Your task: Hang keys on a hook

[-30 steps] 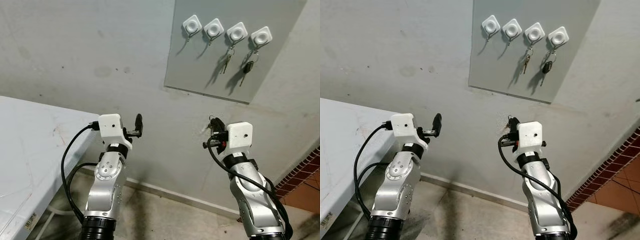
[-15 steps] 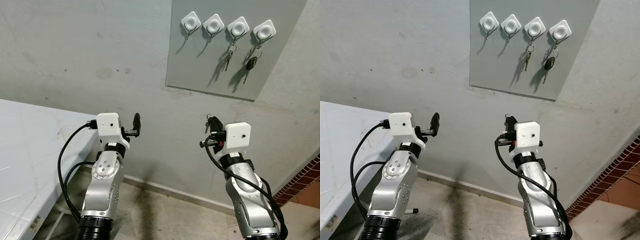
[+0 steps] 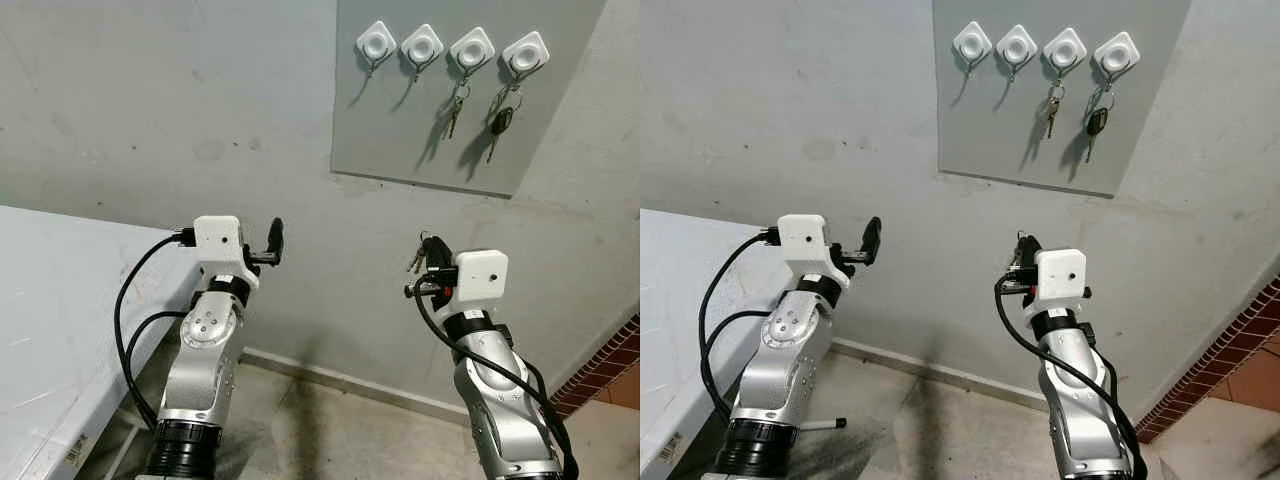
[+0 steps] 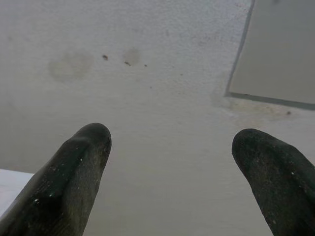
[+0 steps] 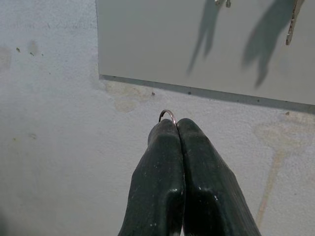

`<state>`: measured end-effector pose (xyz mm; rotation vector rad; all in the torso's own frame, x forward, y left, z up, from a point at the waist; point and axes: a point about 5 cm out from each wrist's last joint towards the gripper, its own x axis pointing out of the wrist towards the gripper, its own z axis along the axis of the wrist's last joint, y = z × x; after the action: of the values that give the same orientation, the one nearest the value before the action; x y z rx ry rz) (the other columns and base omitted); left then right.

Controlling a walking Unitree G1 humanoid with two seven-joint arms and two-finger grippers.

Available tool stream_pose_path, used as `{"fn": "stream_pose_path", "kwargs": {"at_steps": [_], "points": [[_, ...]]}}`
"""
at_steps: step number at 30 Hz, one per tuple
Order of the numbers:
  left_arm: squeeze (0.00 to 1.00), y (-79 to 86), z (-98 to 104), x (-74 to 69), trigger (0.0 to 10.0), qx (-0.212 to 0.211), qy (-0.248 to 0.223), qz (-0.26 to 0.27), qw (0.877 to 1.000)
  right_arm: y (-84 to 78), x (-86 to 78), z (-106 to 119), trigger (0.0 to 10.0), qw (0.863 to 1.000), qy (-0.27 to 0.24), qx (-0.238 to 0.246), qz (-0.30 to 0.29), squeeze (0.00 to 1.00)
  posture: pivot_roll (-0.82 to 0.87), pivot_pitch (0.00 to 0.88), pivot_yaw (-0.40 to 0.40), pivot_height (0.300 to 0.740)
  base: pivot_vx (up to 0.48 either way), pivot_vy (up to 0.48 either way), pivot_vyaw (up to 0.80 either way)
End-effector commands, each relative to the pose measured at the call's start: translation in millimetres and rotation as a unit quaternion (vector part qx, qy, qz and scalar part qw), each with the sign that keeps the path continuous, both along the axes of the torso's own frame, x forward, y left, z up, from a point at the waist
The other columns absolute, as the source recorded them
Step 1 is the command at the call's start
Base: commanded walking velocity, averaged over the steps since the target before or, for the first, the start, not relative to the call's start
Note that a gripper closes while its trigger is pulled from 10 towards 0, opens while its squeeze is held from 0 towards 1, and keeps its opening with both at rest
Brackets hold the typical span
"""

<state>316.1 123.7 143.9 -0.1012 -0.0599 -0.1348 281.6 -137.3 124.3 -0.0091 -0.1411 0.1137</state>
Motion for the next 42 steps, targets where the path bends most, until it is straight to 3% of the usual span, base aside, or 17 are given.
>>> {"fn": "stream_pose_path", "kwargs": {"at_steps": [1, 6, 12, 17, 18, 26, 33, 42], "points": [[0.00, -1.4, 1, 1.9, 10.0, -0.006, 0.004, -0.008, 1.000, -2.7, 3.3, 8, 10.0, 1.000, -0.018, 0.002, -0.005, 0.00, -0.06, 0.000, 0.015, 0.740, 0.000, 0.000, 0.00], [0.00, -11.3, 2, -1.3, 10.0, 0.003, -0.002, -0.038, 0.999, 7.5, 8.5, 36, 10.0, 0.995, -0.083, 0.028, 0.043, 0.00, -0.05, 0.000, 0.002, 0.740, 0.000, 0.000, 0.00], [0.00, -19.3, 3, -4.4, 10.0, 0.007, -0.008, -0.061, 0.998, 12.1, 18.2, 54, 10.0, 0.992, -0.107, 0.035, 0.053, 0.00, -0.05, 0.000, -0.012, 0.740, 0.000, 0.000, 0.00], [0.00, -17.9, 3, -9.1, 10.0, -0.004, -0.008, -0.057, 0.998, 5.9, 7.0, 42, 10.0, 0.994, -0.088, 0.029, 0.054, 0.00, -0.04, 0.000, -0.024, 0.740, 0.000, 0.000, 0.00], [0.00, -15.4, 3, -13.9, 10.0, -0.015, -0.011, -0.054, 0.998, 1.4, -1.5, 36, 10.0, 0.995, -0.079, 0.027, 0.052, 0.00, -0.05, 0.000, -0.027, 0.740, 0.000, 0.000, 0.00], [0.00, -3.2, 4, -35.8, 10.0, -0.033, -0.027, -0.045, 0.998, -15.3, -20.7, 29, 10.0, 0.997, -0.065, 0.019, 0.030, 0.00, -0.06, 0.000, -0.021, 0.740, 0.000, 0.000, 0.00], [0.00, 5.7, 6, -42.1, 10.0, -0.029, -0.031, -0.042, 0.998, -16.5, -25.2, 28, 10.0, 0.997, -0.061, 0.021, 0.029, 0.00, -0.05, 0.000, -0.019, 0.740, 0.000, 0.000, 0.00], [0.00, 7.8, 12, -42.1, 10.0, -0.030, -0.039, -0.038, 0.998, -10.7, -26.2, 29, 10.0, 0.997, -0.057, 0.027, 0.039, 0.00, -0.05, 0.000, -0.020, 0.740, 0.332, 0.000, 0.00]]}}
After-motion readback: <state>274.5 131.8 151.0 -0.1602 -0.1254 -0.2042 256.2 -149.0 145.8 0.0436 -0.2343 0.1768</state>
